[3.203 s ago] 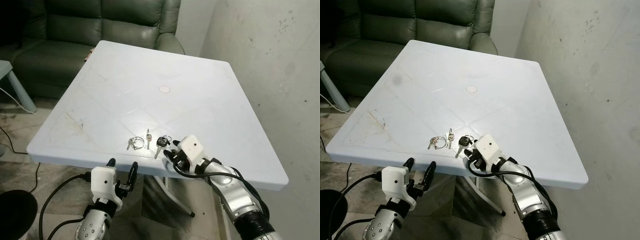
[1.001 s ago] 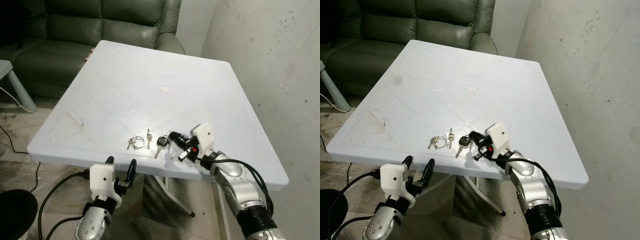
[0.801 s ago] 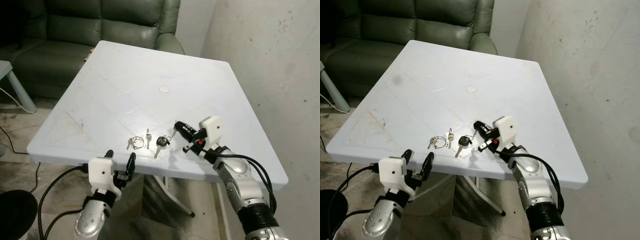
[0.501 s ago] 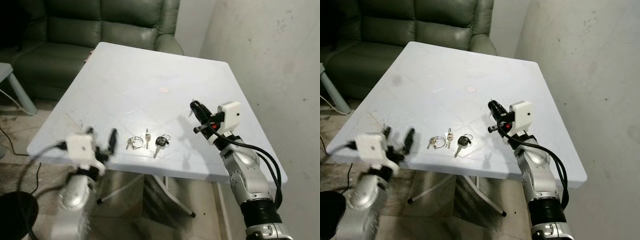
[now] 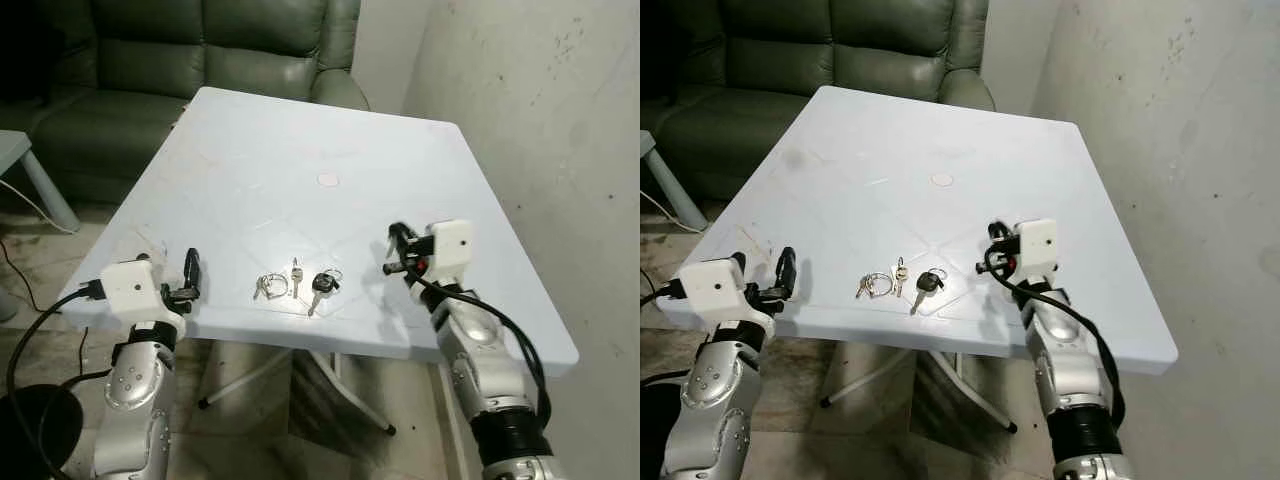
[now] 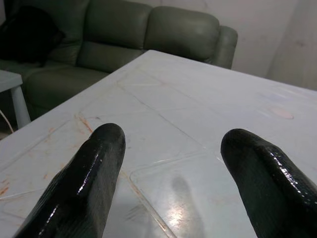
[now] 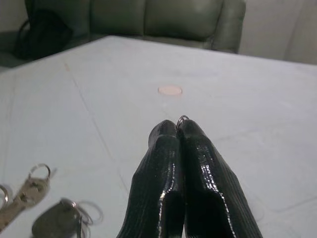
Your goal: Hang keys on a hook
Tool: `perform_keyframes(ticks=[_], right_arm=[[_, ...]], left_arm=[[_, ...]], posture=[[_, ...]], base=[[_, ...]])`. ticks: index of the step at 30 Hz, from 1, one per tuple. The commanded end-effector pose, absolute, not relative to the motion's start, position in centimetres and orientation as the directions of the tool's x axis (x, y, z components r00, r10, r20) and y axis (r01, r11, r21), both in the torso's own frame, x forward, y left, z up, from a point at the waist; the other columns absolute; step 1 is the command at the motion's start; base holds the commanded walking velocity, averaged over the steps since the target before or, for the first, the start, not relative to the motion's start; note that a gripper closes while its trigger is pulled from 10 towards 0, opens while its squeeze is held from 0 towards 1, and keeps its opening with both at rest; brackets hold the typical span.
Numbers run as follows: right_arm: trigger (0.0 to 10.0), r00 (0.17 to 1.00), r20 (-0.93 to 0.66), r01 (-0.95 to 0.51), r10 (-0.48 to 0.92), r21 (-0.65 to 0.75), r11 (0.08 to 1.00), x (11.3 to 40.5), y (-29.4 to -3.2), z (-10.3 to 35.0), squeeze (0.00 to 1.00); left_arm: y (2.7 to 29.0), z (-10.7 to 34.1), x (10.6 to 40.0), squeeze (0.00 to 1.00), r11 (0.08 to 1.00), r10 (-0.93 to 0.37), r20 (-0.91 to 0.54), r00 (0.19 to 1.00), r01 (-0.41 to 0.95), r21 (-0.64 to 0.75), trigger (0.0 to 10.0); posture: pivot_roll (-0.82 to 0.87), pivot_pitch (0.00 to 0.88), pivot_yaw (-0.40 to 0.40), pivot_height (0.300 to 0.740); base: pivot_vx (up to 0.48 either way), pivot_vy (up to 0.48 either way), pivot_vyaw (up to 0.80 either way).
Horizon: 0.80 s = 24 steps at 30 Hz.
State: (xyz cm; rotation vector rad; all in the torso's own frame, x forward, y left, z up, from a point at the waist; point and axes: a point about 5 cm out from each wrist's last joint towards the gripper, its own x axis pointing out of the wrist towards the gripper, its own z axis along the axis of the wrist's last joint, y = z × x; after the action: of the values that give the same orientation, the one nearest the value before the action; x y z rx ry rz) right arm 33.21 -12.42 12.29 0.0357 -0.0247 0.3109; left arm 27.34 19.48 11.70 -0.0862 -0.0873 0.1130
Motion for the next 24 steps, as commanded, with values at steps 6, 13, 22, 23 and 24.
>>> perform_keyframes(ticks=[6, 13, 22, 23, 24], right_arm=[[10.0, 0.948, 0.055, -0.313, 0.314, -0.019, 0.949, 33.93, -12.03, 13.32, 0.0], [10.0, 0.948, 0.052, -0.313, 0.314, -0.02, 0.949, 33.88, -11.97, 13.1, 0.0], [10.0, 0.947, 0.056, -0.315, 0.317, -0.026, 0.949, 33.65, -11.74, 13.02, 0.0], [10.0, 0.946, 0.057, -0.317, 0.319, -0.03, 0.948, 33.57, -11.74, 13.01, 0.0], [10.0, 0.946, 0.057, -0.317, 0.319, -0.03, 0.948, 33.57, -11.74, 13.01, 0.0]], left_arm=[[19.4, 11.65, 28.5, 0.0, 0.991, 0.12, 0.035, 0.992, -0.118, -0.067, 10.0], [19.42, 11.49, 28.63, 0.0, 0.989, 0.121, 0.025, 0.992, -0.119, -0.083, 10.0], [19.41, 11.24, 28.81, 0.0, 0.979, 0.145, -0.016, 0.989, -0.146, -0.139, 10.0], [19.36, 11.18, 28.8, 0.0, 0.978, 0.139, -0.023, 0.99, -0.14, -0.156, 10.0], [19.36, 11.18, 28.8, 0.0, 0.978, 0.139, -0.023, 0.99, -0.14, -0.156, 10.0]], posture=[[-0.04, 0.0, -0.065, 0.728], [-0.03, 0.0, -0.063, 0.728], [-0.03, 0.0, -0.06, 0.728], [-0.03, 0.0, -0.06, 0.728], [-0.03, 0.0, -0.06, 0.728]], base=[[0.0, 0.0, -0.64], [0.0, 0.206, -0.61], [0.0, 0.16, -0.64], [0.0, 0.0, -0.64], [0.0, 0.0, -0.64]])
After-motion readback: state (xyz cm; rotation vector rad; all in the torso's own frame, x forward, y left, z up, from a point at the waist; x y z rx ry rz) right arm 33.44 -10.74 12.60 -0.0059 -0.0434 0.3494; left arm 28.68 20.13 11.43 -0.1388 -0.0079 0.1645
